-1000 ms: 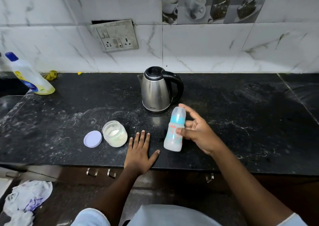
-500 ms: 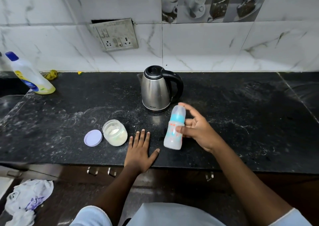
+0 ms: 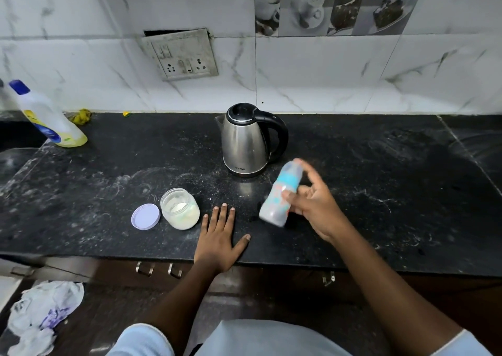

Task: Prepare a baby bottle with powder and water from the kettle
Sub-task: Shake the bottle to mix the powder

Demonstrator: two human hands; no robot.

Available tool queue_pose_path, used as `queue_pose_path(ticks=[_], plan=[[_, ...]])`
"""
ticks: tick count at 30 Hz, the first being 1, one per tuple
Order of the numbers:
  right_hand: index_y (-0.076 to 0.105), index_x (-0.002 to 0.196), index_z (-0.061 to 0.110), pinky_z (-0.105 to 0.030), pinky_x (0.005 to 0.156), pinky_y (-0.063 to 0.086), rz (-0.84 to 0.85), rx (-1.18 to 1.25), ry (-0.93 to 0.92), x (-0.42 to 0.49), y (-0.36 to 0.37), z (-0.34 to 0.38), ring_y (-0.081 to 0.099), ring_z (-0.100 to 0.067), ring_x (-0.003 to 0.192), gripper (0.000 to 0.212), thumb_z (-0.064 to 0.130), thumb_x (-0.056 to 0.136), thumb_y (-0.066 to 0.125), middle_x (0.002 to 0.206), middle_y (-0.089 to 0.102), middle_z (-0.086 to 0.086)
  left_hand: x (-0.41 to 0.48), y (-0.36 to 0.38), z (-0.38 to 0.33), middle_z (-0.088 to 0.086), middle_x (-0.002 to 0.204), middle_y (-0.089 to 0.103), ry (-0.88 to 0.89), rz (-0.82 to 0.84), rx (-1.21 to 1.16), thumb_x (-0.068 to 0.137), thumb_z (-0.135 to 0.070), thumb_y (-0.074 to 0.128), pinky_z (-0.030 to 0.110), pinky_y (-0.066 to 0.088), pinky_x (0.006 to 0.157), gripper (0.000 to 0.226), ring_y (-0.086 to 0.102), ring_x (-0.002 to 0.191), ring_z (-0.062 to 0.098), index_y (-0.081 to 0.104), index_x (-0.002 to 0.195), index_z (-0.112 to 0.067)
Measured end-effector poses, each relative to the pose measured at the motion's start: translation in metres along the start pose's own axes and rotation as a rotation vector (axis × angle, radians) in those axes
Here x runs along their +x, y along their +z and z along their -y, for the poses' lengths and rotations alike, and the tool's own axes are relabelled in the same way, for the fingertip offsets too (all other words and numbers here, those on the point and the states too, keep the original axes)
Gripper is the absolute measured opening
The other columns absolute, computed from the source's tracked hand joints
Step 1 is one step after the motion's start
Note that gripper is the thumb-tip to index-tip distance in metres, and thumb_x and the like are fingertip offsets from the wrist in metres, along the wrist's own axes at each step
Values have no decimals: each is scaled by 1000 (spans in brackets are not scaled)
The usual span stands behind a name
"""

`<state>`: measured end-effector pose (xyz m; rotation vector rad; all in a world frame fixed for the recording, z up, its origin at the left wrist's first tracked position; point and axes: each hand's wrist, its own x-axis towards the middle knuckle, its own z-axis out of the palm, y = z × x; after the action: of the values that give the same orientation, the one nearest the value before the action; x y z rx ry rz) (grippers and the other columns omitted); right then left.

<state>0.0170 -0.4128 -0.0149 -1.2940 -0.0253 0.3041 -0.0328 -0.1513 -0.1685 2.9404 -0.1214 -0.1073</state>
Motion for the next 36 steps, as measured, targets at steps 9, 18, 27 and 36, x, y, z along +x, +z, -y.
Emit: queue_pose_path(ticks=[9, 18, 27, 36], plan=[[41, 155, 36, -46, 92, 62, 115, -52, -13, -3, 0, 3, 71, -37, 119, 90, 2, 82, 80, 123, 75, -19, -2, 1, 4, 3, 179, -4, -7, 1, 24, 97, -80, 18, 48, -8, 132, 96, -8, 165, 24, 5, 171, -21], [43, 153, 36, -40, 87, 63, 170, -105, -7, -3, 4, 4, 74, -31, 113, 86, 0, 85, 80, 122, 76, -20, -3, 1, 4, 5, 179, -1, 1, 6, 20, 97, -80, 18, 50, -5, 133, 96, -8, 165, 25, 7, 171, -20], [42, 154, 36, -41, 83, 63, 75, -61, 5, 1, -10, 9, 73, -34, 116, 86, 10, 82, 81, 120, 77, -18, -3, 0, 6, 4, 179, -6, -7, 12, 33, 97, -80, 16, 50, -6, 133, 95, -12, 165, 24, 3, 171, -21], [43, 153, 39, -46, 89, 62, 137, -63, 24, -2, -4, 5, 71, -36, 119, 86, 7, 85, 84, 124, 75, -20, -3, -1, 5, 4, 179, -5, -7, 13, 25, 97, -80, 16, 50, -6, 133, 96, -12, 165, 24, 3, 171, -20]])
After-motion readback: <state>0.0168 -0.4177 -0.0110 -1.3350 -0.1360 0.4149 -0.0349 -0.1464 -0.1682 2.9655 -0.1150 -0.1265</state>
